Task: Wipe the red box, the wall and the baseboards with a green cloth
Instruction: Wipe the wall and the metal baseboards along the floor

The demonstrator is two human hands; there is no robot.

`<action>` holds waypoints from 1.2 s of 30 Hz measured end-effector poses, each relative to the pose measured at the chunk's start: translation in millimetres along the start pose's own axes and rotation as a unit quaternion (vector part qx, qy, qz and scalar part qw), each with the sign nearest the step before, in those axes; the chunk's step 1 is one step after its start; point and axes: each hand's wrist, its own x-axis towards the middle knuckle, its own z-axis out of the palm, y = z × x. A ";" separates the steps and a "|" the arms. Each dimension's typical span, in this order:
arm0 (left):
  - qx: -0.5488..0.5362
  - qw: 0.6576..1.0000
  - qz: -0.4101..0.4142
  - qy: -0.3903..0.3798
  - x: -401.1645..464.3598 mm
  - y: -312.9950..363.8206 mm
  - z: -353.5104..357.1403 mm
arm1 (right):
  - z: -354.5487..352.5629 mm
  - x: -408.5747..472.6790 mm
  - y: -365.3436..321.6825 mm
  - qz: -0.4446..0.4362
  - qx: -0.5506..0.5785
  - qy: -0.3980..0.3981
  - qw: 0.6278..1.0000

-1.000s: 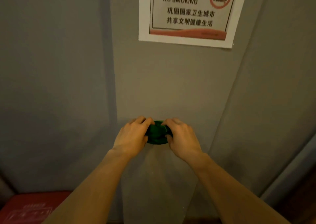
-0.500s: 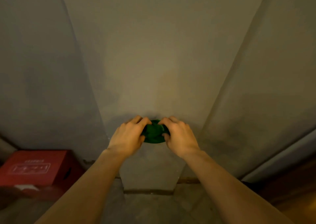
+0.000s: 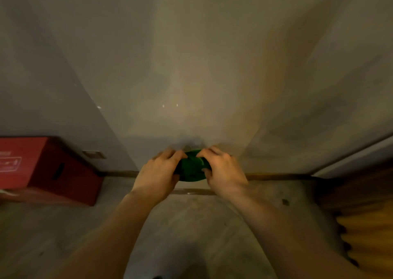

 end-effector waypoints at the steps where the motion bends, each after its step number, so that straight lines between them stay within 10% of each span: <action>1: -0.008 1.000 0.002 -0.004 -1.2 -8.7 19.8 | 19.6 -0.7 8.3 0.005 0.000 -0.005 1.000; 17: -0.041 0.989 0.001 -0.139 -29.9 -133.2 348.4 | 343.6 -47.5 146.4 0.075 0.036 -0.069 0.994; 36: -0.029 0.994 0.054 -0.089 12.1 -257.1 602.7 | 589.6 -12.4 277.0 0.094 0.029 -0.017 0.995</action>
